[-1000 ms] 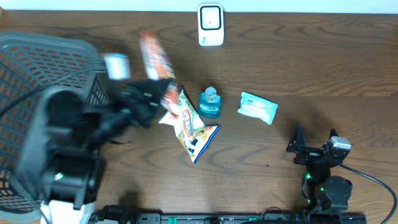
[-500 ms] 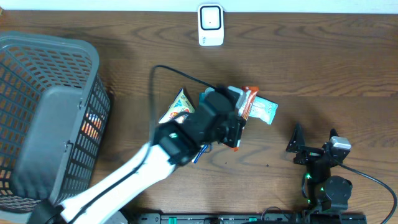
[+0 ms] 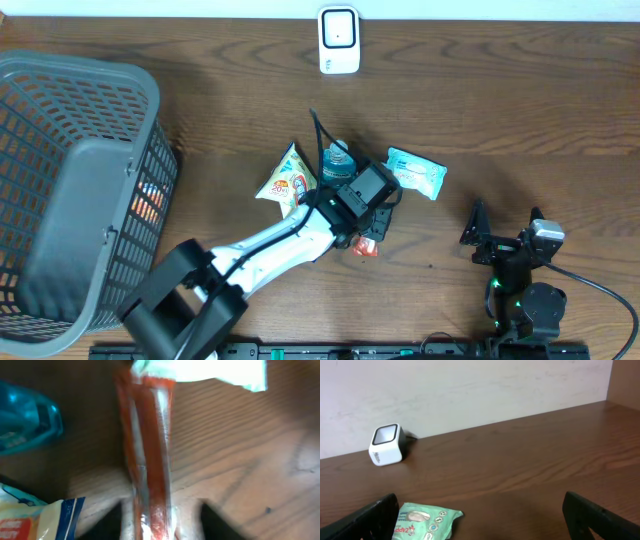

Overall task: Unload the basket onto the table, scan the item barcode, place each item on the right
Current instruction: 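Carry the red packet with the left gripper and drop it beside the wipes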

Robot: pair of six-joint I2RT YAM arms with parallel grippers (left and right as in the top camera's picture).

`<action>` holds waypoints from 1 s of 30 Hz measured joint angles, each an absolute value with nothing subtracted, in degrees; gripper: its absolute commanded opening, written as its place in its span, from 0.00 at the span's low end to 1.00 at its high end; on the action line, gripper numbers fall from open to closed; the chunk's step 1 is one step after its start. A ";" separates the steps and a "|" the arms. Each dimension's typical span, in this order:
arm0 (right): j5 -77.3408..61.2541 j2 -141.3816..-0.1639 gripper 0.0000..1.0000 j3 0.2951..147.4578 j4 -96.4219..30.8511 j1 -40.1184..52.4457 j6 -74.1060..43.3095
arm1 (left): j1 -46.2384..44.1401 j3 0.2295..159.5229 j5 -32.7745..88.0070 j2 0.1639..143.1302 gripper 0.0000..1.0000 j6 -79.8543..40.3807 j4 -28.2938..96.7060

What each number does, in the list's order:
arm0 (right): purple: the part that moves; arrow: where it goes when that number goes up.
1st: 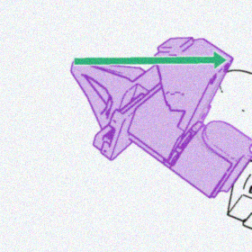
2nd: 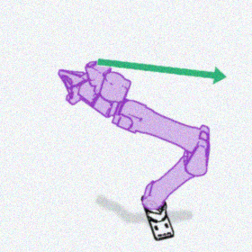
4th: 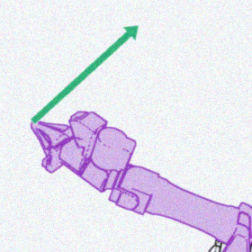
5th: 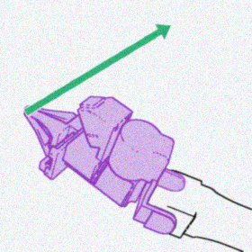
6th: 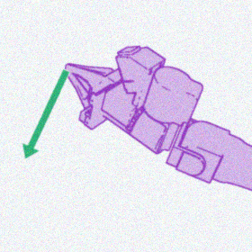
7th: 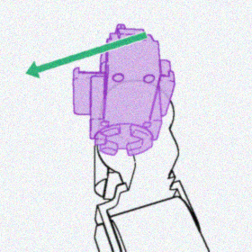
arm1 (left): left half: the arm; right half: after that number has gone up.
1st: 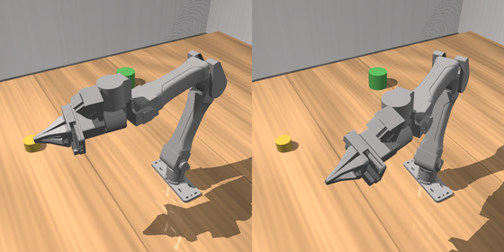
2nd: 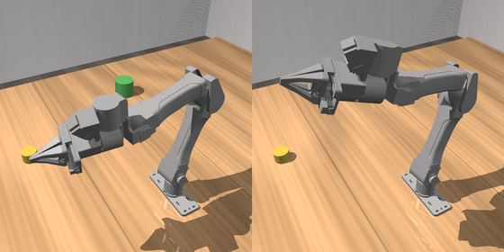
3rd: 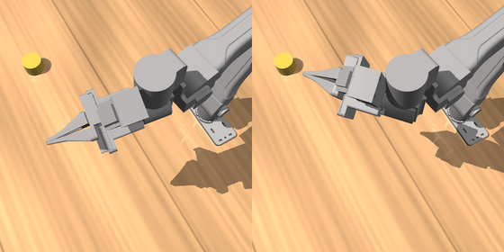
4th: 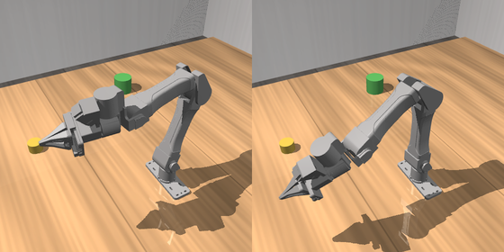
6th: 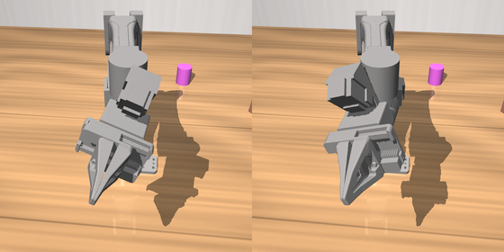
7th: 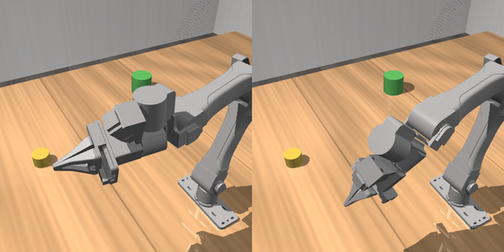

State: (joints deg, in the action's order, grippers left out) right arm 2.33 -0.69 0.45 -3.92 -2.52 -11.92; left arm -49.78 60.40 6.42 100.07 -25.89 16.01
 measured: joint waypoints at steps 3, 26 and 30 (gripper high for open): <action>2.33 -0.69 0.99 0.45 -3.92 -2.52 -11.92 | -49.78 60.40 6.07 100.84 0.95 -26.26 16.03; 2.33 -0.69 0.99 0.45 -3.95 -2.52 -11.92 | -44.93 71.81 3.68 98.96 0.96 -25.61 31.14; 2.33 -0.69 0.99 0.45 -3.90 -2.52 -11.92 | -42.85 81.47 3.16 95.74 0.96 -23.00 39.94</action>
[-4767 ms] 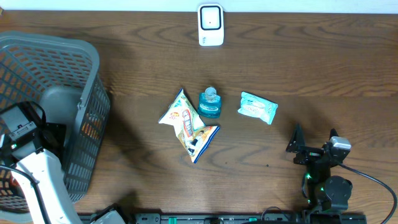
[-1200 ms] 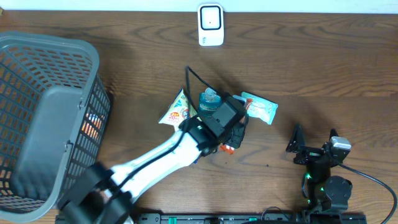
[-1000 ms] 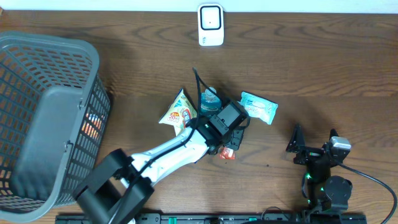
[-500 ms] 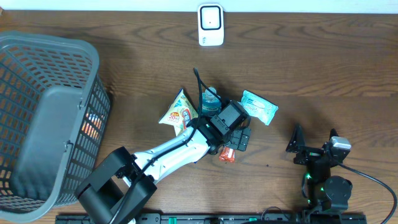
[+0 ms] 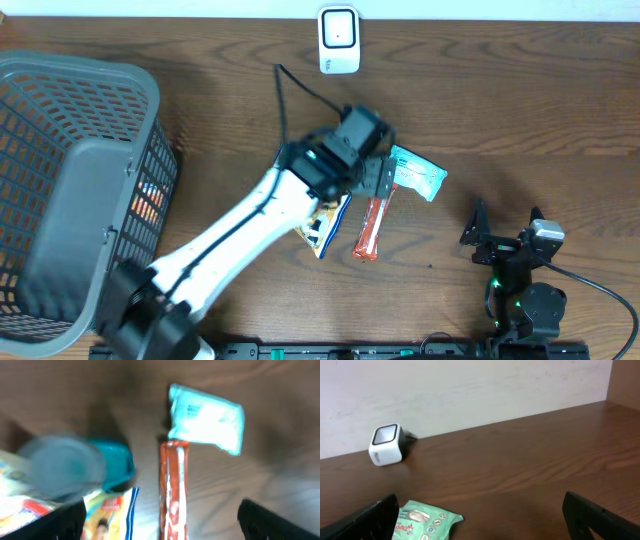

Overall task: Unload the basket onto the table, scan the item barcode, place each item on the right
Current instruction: 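Carry the red packet with the left gripper and drop it beside the wipes, then reach the left gripper into the basket and grasp the orange-white pack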

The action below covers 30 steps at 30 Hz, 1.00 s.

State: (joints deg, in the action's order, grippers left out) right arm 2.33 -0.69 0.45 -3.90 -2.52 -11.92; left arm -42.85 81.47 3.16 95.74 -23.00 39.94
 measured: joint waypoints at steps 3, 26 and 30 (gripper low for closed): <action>2.33 -0.69 0.99 0.45 -3.92 -2.52 -11.92 | -42.06 88.44 2.72 93.17 0.96 -20.69 44.66; 2.33 -0.69 0.99 0.45 -3.92 -2.44 -11.92 | 17.28 101.67 -12.03 72.03 0.96 -22.50 70.41; 2.33 -0.69 0.99 0.45 -3.95 -2.42 -11.92 | 25.26 94.89 -7.51 71.92 0.97 -22.61 66.11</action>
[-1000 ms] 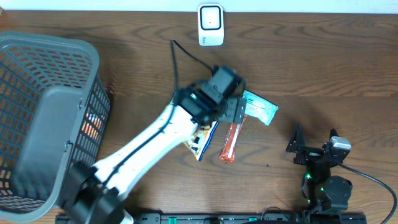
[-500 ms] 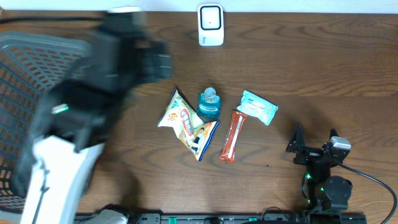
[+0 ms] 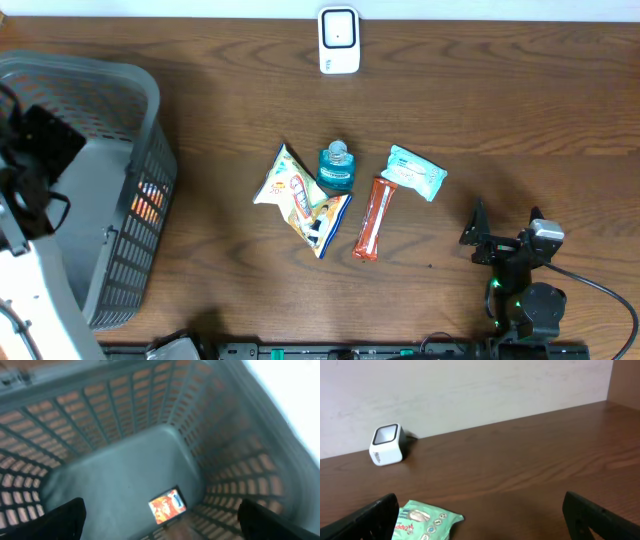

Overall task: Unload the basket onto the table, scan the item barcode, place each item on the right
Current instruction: 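Reach the left gripper into the basket and grasp the orange-white pack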

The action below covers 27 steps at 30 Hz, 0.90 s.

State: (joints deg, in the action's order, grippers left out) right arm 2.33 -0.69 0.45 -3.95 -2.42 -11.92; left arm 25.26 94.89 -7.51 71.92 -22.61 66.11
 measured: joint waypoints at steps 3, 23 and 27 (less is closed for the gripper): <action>2.33 -0.69 0.99 0.45 -3.92 -2.39 -11.92 | 30.02 88.20 -2.61 72.36 0.97 -22.70 62.76; 2.33 -0.69 0.99 0.45 -3.92 -2.39 -11.92 | 32.91 68.16 9.15 92.49 0.97 -19.22 50.28; 2.31 -0.69 0.99 0.45 -3.95 -2.39 -11.92 | 32.91 68.16 10.74 97.32 0.97 -17.67 48.05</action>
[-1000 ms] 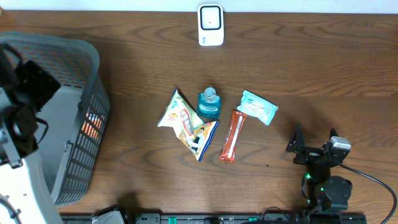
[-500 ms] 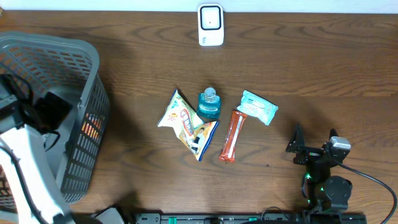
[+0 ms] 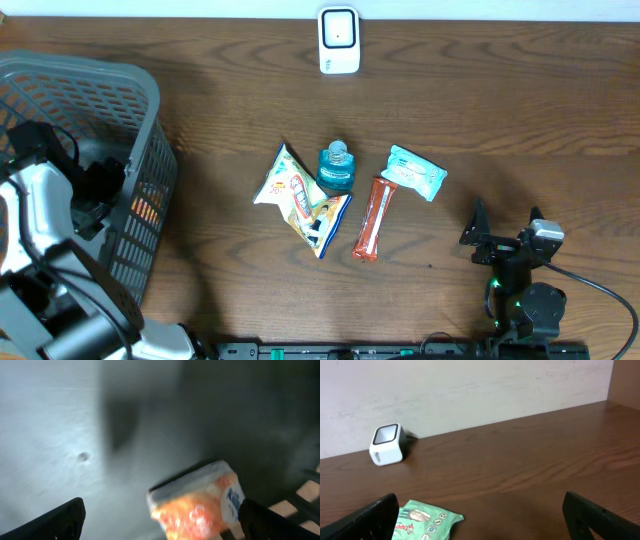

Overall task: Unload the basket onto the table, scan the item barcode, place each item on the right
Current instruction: 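Reach the left gripper into the basket and grasp the orange-white pack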

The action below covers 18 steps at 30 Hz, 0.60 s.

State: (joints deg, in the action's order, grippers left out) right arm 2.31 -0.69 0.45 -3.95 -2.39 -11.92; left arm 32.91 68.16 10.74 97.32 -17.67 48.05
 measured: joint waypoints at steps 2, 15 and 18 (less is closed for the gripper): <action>2.33 -0.69 0.99 0.45 -3.92 -2.39 -11.92 | 32.82 68.16 12.86 99.37 0.97 -15.99 46.52; 2.33 -0.69 0.99 0.45 -3.92 -2.39 -11.92 | 32.47 69.49 16.62 106.52 0.19 -12.67 43.81; 2.33 -0.69 0.99 0.45 -3.92 -2.39 -11.92 | 32.47 69.47 17.15 106.69 0.08 -12.56 44.25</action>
